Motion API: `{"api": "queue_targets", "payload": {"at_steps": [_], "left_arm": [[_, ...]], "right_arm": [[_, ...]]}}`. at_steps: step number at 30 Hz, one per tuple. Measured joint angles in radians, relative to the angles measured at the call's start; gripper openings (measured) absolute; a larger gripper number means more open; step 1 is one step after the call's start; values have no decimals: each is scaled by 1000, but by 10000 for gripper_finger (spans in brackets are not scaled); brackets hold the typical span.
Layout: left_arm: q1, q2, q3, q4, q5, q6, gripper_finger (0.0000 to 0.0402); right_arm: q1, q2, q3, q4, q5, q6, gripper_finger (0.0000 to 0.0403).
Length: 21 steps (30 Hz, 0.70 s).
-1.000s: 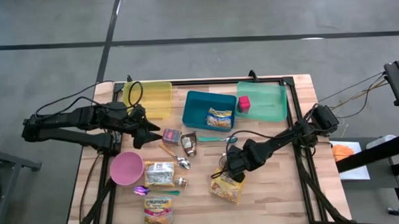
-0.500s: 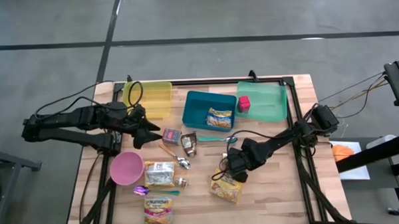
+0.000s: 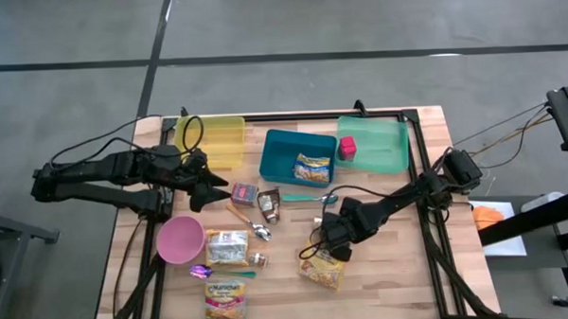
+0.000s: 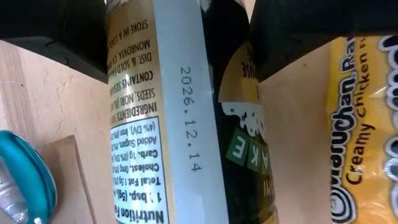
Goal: Pick & Place Food Item
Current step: Put the golden seasoning bottle into the light green bin
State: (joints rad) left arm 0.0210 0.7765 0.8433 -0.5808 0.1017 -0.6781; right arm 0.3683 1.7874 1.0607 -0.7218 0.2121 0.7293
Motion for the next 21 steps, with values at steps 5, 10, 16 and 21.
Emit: {"api": "queue_targets", "payload": {"at_steps": [5,10,16,21], "left_arm": [[0,0,0,2,0,6,297],[0,0,0,25,4,37,297],[0,0,0,93,-4,107,297],[0,0,0,199,-68,152,297]], "right_arm": [[0,-3,35,0,0,-17,276],[0,-34,87,1,-1,-24,276],[0,-96,148,1,104,38,276],[-1,-168,181,19,252,110,276]]}}
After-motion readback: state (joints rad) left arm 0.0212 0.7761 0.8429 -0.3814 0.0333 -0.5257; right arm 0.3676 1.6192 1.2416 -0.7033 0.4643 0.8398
